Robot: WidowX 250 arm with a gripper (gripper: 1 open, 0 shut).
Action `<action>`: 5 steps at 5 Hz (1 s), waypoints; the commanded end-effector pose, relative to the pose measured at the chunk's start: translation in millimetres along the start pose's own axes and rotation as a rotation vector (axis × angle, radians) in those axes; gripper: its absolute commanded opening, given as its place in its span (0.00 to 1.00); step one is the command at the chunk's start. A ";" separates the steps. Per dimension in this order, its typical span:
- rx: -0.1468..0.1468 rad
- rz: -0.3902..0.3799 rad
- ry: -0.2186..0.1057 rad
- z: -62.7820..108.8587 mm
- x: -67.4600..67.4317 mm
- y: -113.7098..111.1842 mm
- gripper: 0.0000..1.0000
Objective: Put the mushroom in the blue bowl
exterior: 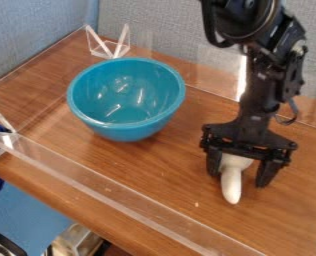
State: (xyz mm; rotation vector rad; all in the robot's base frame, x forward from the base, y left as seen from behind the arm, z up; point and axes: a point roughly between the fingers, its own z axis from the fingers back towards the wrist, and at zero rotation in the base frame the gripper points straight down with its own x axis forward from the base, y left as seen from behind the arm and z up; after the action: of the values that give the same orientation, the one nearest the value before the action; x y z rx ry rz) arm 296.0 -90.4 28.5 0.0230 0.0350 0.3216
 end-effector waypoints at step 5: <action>-0.033 0.088 -0.031 3.6 31.5 1.2 0.00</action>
State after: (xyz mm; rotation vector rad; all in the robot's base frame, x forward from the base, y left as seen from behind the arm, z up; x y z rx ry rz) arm 319.5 -86.1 24.1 0.0043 0.0202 0.3886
